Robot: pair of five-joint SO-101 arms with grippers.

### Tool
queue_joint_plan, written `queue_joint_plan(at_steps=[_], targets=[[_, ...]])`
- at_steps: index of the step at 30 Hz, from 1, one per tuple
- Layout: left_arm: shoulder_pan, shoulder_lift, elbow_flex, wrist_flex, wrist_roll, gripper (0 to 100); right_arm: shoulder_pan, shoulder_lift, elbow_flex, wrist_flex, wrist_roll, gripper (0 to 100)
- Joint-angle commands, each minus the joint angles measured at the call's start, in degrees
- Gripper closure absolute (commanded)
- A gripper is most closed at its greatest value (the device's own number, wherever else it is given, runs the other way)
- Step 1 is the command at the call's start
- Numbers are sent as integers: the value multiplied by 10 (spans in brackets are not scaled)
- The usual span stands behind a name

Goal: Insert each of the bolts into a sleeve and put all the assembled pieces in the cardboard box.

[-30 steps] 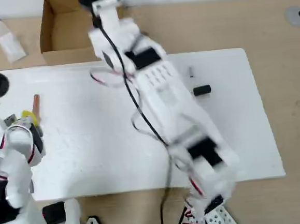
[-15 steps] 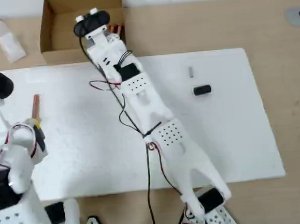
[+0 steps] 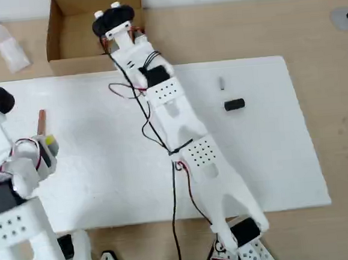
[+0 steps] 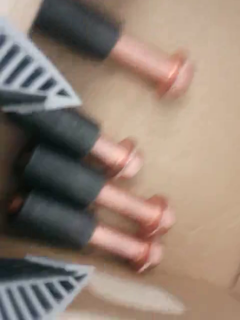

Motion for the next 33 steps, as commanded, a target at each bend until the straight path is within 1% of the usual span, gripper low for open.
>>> queue_joint_plan(at_steps=[1, 7, 11, 14, 19, 28, 33], targets=[[-25, 111, -51, 7, -43, 789, 27, -109, -25, 44, 3, 754], [-71, 374, -208, 21, -90, 789, 41, -175, -24, 120, 3, 754], [-69, 512, -333, 86, -127, 789, 41, -187, -24, 161, 3, 754], [-62, 584, -404, 112, -132, 789, 40, -188, -24, 170, 3, 755], [-58, 641, -475, 108, -142, 789, 39, -187, -22, 170, 3, 755], [-50, 739, -535, 107, -265, 789, 39, -186, -22, 174, 3, 755], [-36, 807, -598, 107, -272, 790, 39, -186, -22, 174, 3, 755]])
